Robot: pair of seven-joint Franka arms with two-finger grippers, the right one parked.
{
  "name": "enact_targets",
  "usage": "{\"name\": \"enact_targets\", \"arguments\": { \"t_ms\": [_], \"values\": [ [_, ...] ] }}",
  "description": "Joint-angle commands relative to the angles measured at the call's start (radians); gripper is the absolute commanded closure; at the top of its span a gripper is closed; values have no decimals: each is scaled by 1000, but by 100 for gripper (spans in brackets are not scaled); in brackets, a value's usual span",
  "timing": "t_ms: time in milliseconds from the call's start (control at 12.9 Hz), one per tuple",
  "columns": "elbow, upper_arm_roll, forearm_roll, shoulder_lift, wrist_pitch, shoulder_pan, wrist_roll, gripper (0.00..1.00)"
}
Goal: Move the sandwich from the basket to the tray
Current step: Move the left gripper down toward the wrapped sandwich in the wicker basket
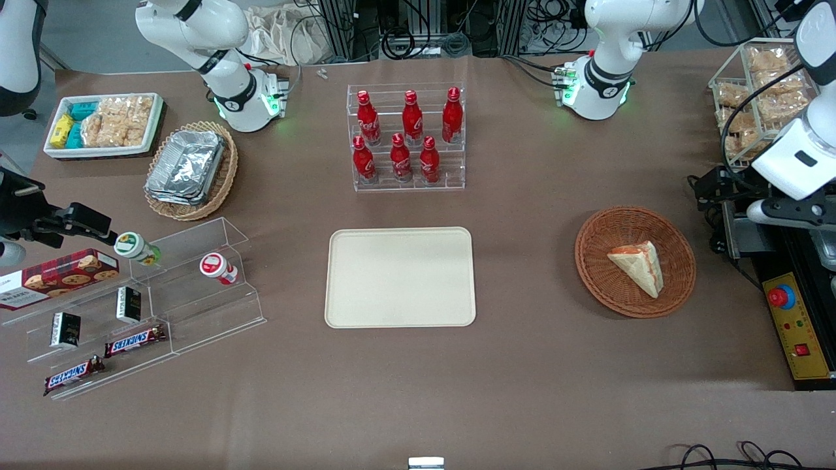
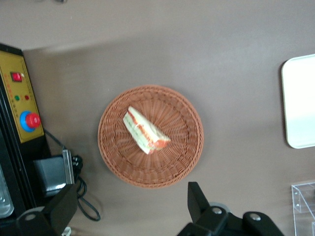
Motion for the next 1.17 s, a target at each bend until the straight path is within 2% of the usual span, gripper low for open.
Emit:
{"name": "enact_targets", "arguments": {
  "t_ms": [0,233,311,467,622,856,1089],
  "values": [
    [74,-29,-11,42,-39,-1,-27,0],
    [74,-23,-14,70,-41,5,-81,0],
    [53,-21,-6,70,-45,4,-154,0],
    [-39,-17,-9,58,20,25,-325,0],
    [-192,-17,-11,36,159,39,-381,0],
    [-378,-7,-11,15,339,55,-718,0],
    [-519,-1,-12,33,484,68,-794,0]
  ]
}}
